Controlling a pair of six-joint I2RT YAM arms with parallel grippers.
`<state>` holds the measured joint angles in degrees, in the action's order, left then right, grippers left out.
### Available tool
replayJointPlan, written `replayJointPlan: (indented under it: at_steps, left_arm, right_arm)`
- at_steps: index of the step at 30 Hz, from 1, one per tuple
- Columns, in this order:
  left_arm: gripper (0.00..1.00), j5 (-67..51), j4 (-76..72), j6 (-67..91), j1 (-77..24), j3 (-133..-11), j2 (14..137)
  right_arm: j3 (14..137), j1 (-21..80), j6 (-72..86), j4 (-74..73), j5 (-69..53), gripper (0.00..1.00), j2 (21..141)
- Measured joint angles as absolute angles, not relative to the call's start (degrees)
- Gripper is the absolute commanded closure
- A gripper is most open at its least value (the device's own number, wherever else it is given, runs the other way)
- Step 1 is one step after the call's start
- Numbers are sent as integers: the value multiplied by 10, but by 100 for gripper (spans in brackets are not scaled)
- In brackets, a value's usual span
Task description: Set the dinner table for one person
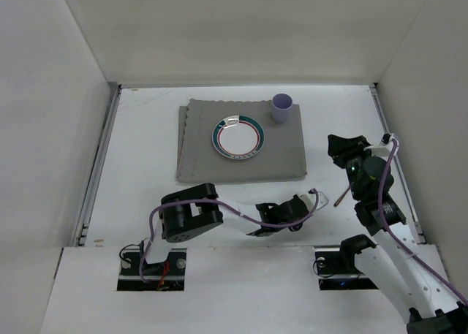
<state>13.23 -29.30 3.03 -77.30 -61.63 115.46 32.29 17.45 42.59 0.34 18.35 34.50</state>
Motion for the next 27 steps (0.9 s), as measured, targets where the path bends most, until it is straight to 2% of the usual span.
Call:
replayJointPlan:
  at_steps: [6,13,20,27]
  left_arm:
    - [97,155,-292,27,-772,-603,1142]
    - [96,235,-281,24,-738,-494,974]
    - [96,321,-293,46,-592,-392,830]
    - [96,315,-294,66,-415,-377,825]
  right_arm:
    - [334,177,432,0,182,58,338]
    - [334,181,434,0,179,58,336]
    - [329,213,431,16,178,56,349]
    - [316,252,420,26,164,55,412]
